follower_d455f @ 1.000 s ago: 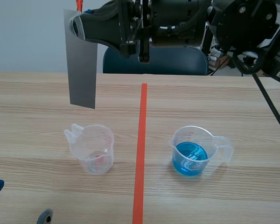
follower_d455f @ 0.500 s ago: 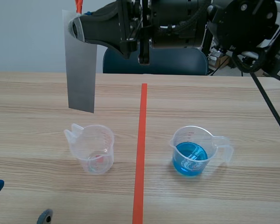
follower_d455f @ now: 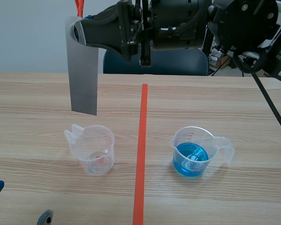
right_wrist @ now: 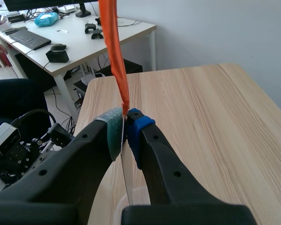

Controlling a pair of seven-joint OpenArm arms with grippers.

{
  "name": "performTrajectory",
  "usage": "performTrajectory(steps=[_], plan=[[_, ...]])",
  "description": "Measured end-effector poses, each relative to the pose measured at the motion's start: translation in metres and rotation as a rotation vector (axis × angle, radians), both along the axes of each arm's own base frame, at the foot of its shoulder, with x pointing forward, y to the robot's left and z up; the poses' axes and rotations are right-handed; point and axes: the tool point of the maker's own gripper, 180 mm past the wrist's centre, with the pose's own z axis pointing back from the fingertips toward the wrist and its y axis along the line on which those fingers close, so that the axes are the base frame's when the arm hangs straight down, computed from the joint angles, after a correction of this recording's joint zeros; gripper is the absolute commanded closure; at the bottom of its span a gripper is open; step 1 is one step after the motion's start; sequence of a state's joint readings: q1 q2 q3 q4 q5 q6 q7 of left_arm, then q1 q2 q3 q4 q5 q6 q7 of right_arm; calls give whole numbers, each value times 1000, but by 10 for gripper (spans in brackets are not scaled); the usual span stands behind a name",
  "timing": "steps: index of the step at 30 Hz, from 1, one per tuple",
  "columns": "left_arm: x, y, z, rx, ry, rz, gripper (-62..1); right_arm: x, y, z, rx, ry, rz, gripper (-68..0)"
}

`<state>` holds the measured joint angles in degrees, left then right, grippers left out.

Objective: Do the redox reaction experiment. lift the metal plate out of the left beaker

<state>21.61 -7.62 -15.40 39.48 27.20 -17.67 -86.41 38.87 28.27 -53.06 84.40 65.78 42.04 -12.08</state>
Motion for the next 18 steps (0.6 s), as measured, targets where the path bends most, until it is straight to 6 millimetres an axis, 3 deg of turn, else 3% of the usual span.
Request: performTrajectory(steps=[18], plan=[[0,0,0,0,0,0,-623,0,0,-2,-11,-9,-2,-6]])
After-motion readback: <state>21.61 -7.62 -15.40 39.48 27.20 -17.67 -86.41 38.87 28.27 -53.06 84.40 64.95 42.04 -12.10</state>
